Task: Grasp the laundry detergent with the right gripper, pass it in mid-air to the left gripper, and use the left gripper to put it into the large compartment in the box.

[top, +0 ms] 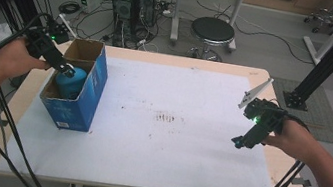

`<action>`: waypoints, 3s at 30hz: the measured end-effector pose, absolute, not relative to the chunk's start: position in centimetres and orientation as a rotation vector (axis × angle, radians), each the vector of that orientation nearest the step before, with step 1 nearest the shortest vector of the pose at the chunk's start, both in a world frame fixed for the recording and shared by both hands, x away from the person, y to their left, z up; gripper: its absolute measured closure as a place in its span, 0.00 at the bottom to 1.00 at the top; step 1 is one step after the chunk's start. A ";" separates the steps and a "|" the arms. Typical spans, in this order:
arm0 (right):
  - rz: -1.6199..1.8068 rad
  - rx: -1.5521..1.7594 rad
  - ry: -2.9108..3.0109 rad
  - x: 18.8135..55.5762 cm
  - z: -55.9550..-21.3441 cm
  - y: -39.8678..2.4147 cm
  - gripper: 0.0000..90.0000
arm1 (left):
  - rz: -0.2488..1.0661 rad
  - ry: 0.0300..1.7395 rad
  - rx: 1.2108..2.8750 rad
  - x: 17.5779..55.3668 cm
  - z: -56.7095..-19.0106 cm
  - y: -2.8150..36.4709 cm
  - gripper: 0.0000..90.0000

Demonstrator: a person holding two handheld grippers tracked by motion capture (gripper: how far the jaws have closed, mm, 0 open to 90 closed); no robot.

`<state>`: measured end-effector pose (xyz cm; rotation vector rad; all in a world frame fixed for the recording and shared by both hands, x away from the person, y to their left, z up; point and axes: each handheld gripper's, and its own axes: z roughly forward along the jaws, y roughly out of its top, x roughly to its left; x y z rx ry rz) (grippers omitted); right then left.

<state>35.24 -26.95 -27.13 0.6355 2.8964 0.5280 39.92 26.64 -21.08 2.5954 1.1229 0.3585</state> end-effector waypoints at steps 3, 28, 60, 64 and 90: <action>0.530 0.641 2.893 35.2 -26.9 -27.0 0.01 | 0.369 1.086 2.587 39.5 -20.3 26.2 0.27; 0.571 0.661 2.858 34.8 -26.0 -26.8 0.01 | 0.262 0.631 2.688 41.3 -17.8 15.2 0.17; 0.569 0.674 2.865 35.3 -26.0 -25.4 0.01 | 0.225 0.384 2.760 44.5 -20.0 7.0 0.02; 0.575 0.680 2.864 35.8 -25.7 -25.2 0.01 | 0.226 0.352 2.749 44.8 -19.9 6.3 0.02; 0.572 0.659 2.874 36.0 -25.6 -24.4 0.01 | 0.188 0.218 2.782 44.3 -20.7 4.2 0.02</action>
